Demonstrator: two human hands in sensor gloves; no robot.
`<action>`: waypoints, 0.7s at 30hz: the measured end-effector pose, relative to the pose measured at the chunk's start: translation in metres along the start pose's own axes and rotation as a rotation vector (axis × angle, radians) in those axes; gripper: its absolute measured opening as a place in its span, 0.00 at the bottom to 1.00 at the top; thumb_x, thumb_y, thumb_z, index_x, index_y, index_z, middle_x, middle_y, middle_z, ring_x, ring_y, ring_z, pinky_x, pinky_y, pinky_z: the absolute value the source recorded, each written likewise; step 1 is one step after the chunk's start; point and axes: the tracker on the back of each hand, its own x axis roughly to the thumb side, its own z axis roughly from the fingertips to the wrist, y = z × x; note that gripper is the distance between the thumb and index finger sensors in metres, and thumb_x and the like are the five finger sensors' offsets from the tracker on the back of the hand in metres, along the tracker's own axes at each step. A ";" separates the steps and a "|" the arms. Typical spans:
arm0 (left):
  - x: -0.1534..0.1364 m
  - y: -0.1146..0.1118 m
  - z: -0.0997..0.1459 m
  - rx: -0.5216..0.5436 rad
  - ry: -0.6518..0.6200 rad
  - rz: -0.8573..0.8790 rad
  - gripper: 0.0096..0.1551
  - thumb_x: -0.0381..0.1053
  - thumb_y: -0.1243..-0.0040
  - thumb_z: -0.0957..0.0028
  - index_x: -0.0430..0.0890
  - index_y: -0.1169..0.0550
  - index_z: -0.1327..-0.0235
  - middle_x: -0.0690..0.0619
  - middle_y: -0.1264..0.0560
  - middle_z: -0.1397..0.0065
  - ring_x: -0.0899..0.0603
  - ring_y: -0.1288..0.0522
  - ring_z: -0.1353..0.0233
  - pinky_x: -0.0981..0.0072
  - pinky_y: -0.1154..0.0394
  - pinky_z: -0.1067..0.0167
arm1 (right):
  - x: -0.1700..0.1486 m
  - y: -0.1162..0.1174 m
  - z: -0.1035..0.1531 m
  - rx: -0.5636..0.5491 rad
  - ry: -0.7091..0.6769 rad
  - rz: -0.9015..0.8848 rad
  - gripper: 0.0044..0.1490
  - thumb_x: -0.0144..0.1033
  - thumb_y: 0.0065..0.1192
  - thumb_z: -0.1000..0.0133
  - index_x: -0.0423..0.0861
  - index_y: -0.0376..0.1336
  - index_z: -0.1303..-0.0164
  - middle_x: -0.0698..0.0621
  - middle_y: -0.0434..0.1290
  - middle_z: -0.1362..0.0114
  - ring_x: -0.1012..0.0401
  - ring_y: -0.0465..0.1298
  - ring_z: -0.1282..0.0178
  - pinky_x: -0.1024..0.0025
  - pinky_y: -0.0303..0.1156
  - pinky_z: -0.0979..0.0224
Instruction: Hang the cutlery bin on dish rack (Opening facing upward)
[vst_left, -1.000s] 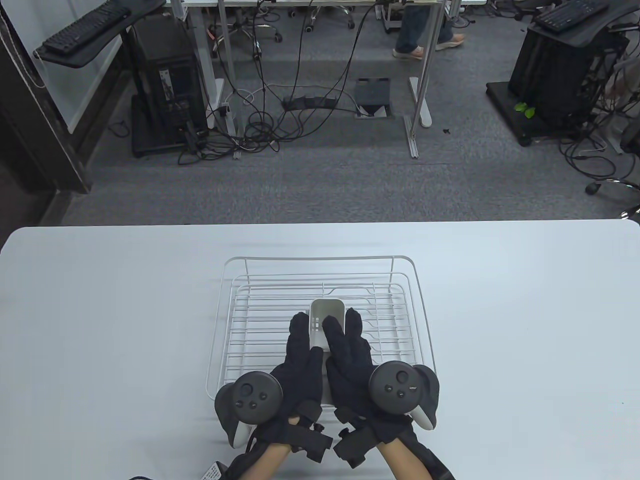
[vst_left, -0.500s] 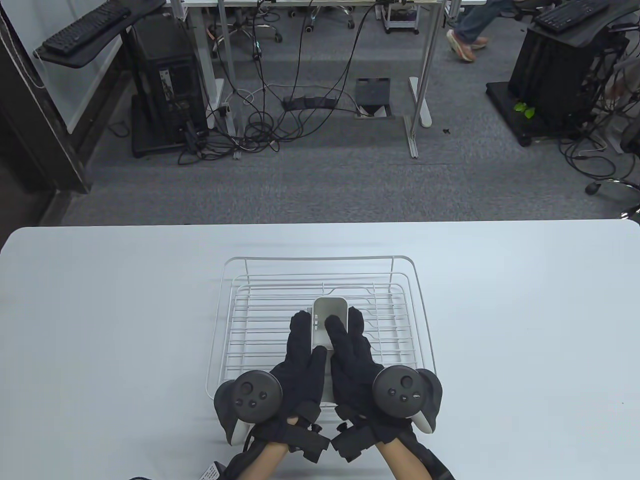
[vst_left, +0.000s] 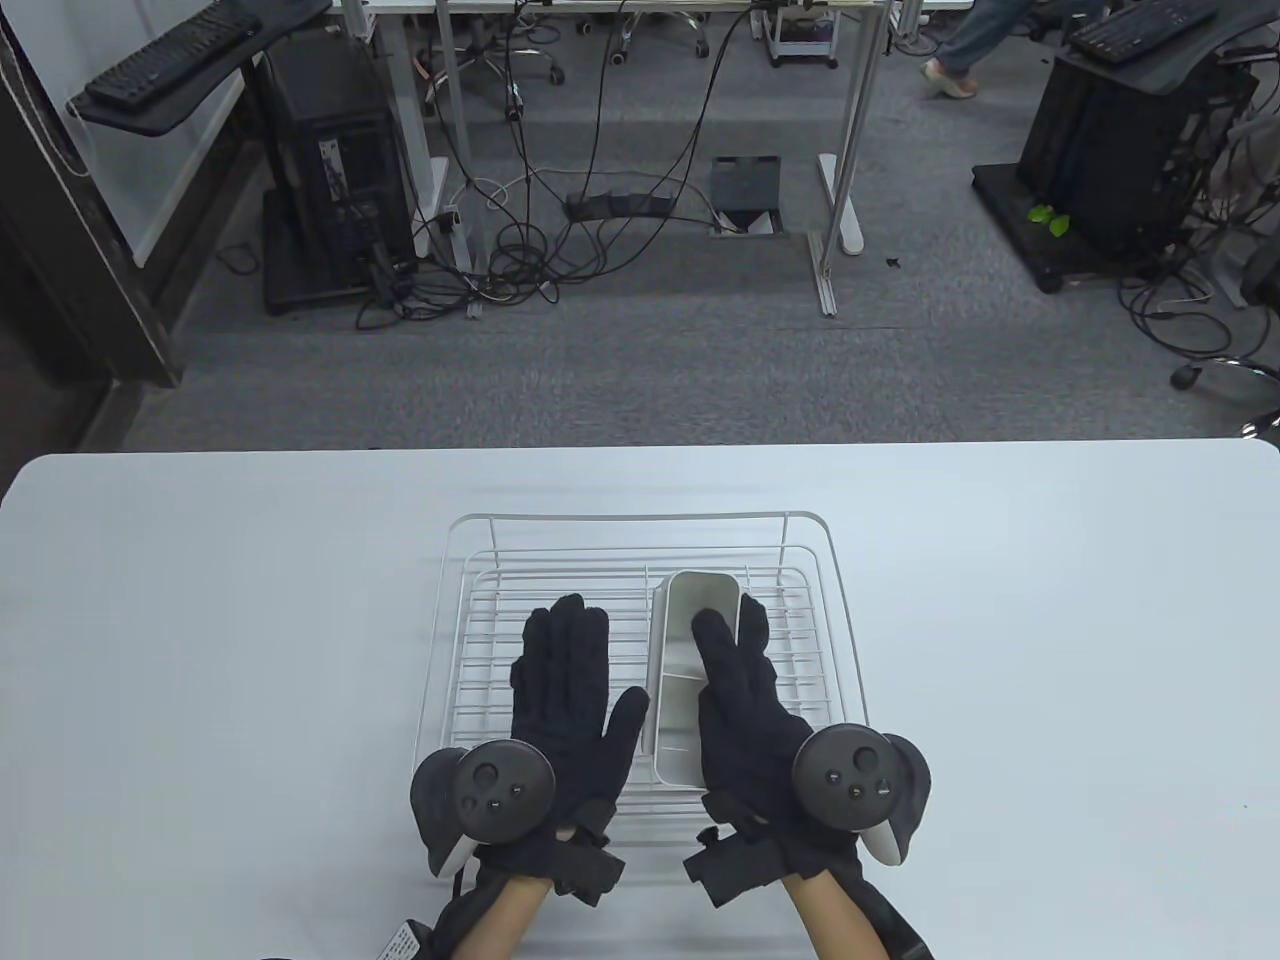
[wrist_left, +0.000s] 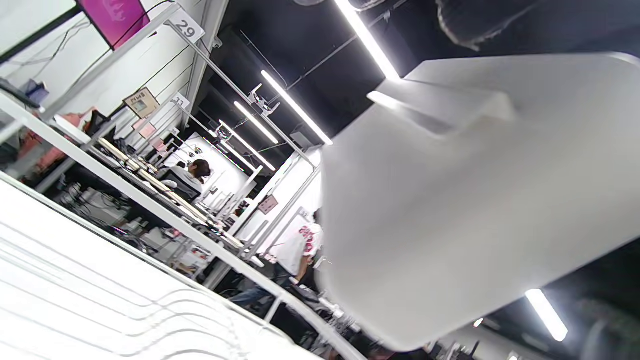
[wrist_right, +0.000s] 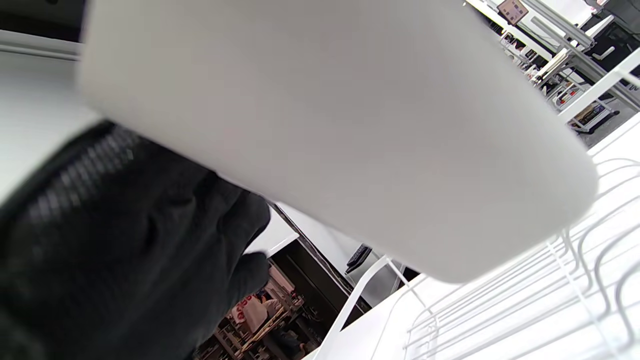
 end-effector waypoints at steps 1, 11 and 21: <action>-0.001 0.001 -0.001 -0.013 -0.002 -0.051 0.41 0.69 0.65 0.32 0.54 0.60 0.14 0.47 0.62 0.11 0.29 0.63 0.15 0.24 0.60 0.31 | -0.001 -0.004 0.000 -0.006 0.003 0.003 0.35 0.23 0.49 0.38 0.49 0.48 0.19 0.30 0.40 0.18 0.33 0.52 0.21 0.39 0.47 0.25; -0.019 -0.011 -0.006 -0.196 0.058 -0.297 0.41 0.69 0.64 0.33 0.54 0.57 0.14 0.48 0.64 0.12 0.32 0.69 0.17 0.25 0.70 0.36 | -0.013 -0.040 -0.002 -0.074 0.045 -0.016 0.34 0.21 0.51 0.39 0.50 0.53 0.21 0.33 0.43 0.16 0.35 0.54 0.20 0.40 0.48 0.24; -0.038 -0.039 -0.004 -0.375 0.142 -0.389 0.41 0.69 0.65 0.33 0.53 0.56 0.13 0.48 0.66 0.13 0.33 0.72 0.19 0.26 0.73 0.38 | -0.031 -0.070 0.002 -0.174 0.123 -0.051 0.32 0.19 0.52 0.40 0.51 0.58 0.23 0.37 0.49 0.15 0.37 0.58 0.20 0.42 0.51 0.24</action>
